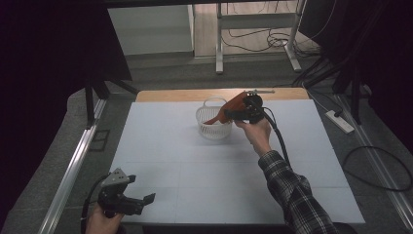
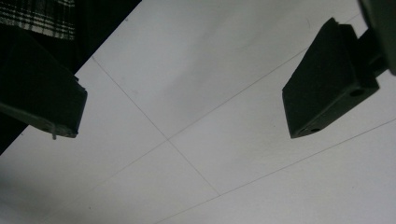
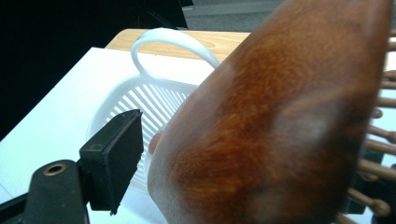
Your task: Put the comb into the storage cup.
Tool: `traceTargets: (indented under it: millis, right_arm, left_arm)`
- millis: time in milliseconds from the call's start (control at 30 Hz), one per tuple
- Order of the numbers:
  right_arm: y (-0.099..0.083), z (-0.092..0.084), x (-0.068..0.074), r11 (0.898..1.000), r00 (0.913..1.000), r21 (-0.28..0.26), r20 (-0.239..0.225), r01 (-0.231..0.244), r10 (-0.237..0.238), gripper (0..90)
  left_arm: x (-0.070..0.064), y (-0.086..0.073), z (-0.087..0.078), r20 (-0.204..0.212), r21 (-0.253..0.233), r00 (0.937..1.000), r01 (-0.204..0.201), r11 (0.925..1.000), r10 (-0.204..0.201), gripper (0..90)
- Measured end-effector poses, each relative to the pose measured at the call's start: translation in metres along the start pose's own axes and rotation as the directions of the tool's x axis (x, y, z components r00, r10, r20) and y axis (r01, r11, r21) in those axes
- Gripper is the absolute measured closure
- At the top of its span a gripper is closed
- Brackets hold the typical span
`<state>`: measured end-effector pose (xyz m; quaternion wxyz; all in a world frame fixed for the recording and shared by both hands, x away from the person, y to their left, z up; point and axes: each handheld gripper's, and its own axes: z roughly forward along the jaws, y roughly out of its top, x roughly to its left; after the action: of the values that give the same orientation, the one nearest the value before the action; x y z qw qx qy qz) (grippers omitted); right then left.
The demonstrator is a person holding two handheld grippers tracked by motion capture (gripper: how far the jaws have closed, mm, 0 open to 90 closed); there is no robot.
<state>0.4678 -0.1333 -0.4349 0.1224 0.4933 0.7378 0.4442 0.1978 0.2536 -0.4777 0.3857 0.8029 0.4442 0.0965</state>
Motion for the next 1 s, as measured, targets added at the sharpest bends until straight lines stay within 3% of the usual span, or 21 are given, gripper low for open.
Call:
traceTargets:
  millis: [733, 1000]
  right_arm:
    - [0.0006, -0.0044, -0.0003, 0.998, 0.9985, 0.041, -0.035, 0.044, -0.043, 13.3]
    - [0.0011, -0.0070, -0.0002, 0.994, 0.9959, 0.069, -0.030, 0.087, -0.085, 10.0]
  left_arm:
    - [-0.0001, 0.0000, 0.0000, 0.001, 0.000, 1.0000, -0.002, 1.0000, 0.002, 0.8]
    - [-0.0004, 0.0001, 0.0004, 0.001, 0.000, 1.0000, -0.002, 1.0000, 0.002, 0.8]
